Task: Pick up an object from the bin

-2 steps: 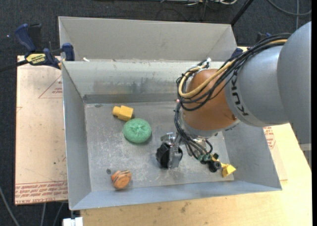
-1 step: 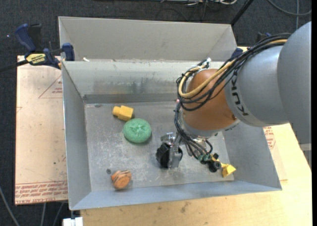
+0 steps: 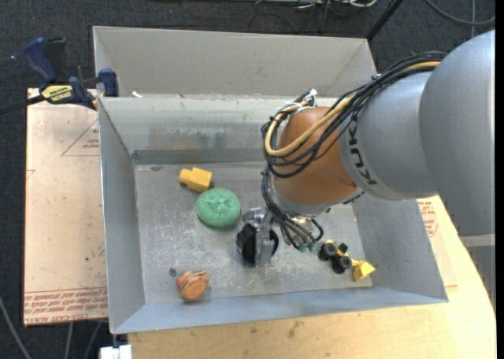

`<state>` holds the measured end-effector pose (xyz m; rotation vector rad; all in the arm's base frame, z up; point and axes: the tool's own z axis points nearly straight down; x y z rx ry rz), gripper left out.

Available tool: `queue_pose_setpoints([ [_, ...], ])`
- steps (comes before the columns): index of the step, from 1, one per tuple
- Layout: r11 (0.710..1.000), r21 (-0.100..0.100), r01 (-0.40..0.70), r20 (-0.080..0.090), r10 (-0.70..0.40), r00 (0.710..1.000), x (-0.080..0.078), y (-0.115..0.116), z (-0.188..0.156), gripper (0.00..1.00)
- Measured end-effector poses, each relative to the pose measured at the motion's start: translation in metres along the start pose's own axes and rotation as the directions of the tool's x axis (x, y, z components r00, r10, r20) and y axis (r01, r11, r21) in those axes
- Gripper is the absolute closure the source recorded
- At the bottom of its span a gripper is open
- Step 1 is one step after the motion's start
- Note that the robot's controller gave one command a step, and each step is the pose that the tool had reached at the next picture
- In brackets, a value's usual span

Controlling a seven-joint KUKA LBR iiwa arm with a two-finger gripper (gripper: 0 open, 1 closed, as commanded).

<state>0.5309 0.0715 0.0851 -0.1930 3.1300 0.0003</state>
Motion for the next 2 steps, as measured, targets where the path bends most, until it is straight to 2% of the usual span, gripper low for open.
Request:
queue_pose_setpoints([
  [1,1.000,-0.002,0.004,0.014,-0.004,1.000,0.001,0.010,0.003,1.00],
  [2,1.000,-0.001,0.020,-0.001,-0.020,1.000,-0.025,-0.014,-0.136,1.00],
])
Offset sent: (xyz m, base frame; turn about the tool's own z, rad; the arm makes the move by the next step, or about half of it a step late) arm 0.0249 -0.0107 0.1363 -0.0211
